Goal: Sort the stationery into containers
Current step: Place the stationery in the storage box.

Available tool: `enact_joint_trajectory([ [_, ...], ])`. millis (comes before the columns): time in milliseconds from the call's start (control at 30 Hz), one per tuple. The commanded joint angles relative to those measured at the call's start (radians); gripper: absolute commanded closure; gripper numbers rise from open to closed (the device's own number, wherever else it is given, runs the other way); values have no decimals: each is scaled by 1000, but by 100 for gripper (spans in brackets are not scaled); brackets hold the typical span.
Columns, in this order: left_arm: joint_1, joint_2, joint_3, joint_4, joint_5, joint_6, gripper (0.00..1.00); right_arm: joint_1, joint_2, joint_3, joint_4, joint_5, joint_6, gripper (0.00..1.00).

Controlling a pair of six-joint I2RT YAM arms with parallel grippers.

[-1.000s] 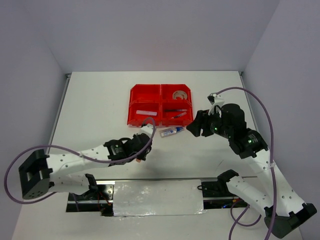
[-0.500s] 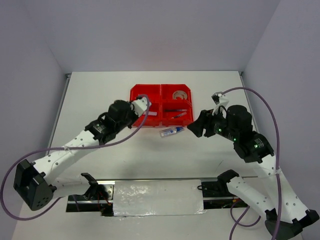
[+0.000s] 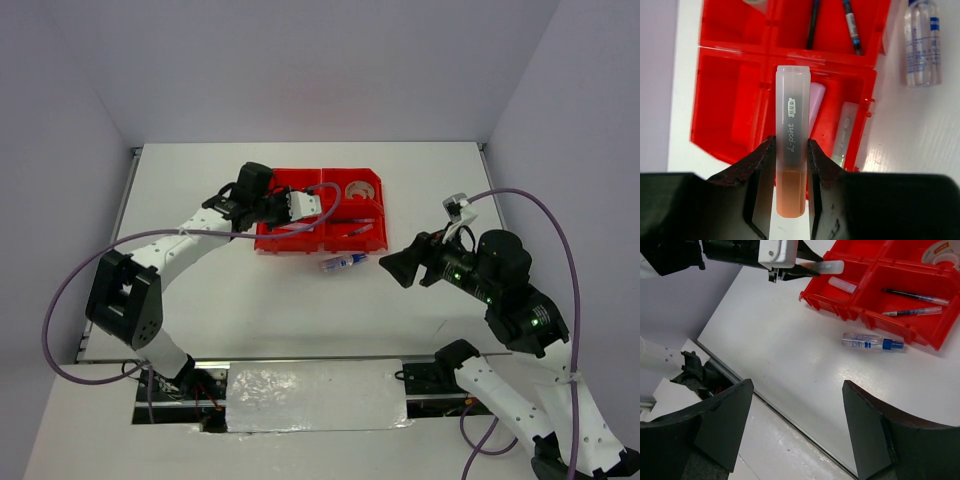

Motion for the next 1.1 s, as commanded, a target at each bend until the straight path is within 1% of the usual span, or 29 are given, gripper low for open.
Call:
enact_joint_trajectory([
  [0,3,8,12,17,110,71,100,9,-17,33,-13,40,-4,20],
  [100,4,36,23,20,122,69,100,9,-15,35,-22,42,-4,20],
  [133,3,53,43,-12,131,78,100,7,-21,27,-19,42,-2,20],
  [233,3,70,49,-24,131,92,100,9,-35,6,-4,40,3,20],
  [700,3,90,48,-6,156,60,94,9,-35,-8,-11,25,-8,20],
  [833,3,102,60,3,153,26,92,7,-40,-5,-12,23,-8,20],
  [1067,3,117,66,5,153,14,91,9,-40,6,-24,27,-16,20],
])
